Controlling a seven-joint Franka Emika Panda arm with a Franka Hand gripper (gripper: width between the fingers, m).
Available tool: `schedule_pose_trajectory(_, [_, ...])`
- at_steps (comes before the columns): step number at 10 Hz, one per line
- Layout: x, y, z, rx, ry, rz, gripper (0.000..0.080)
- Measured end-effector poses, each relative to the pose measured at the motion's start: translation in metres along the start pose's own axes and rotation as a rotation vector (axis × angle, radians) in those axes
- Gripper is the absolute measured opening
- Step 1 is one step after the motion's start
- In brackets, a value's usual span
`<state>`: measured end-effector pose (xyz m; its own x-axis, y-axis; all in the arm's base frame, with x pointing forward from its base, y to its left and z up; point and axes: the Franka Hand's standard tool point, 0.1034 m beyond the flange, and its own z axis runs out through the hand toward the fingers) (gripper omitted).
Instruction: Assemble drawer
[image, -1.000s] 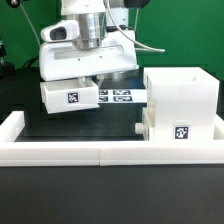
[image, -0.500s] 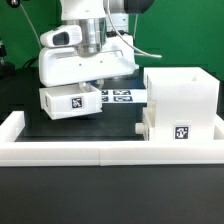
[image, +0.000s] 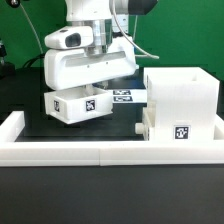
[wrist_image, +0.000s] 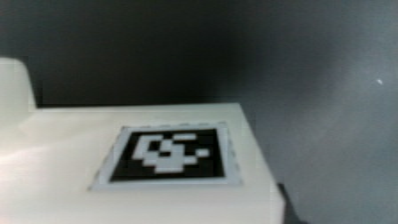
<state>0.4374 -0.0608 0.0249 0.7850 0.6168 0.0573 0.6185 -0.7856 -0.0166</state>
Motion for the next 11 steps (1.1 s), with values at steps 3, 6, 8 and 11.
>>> schedule_pose_trajectory(3, [-0.0012,0.0010,0.0003,-0.004,-0.007,-0.198,0.0042])
schedule_pose_trajectory(6, [0.0013,0.0035,-0.0010,-0.012,-0.014,-0.429,0.0042])
schedule_pose_trajectory(8, [0.0076,0.0060,-0.0035,-0.021,-0.018,-0.555,0.0042])
schedule_pose_trajectory(11, [0.0064,0.0055,-0.0029,-0.019,-0.019,-0.551,0.0042])
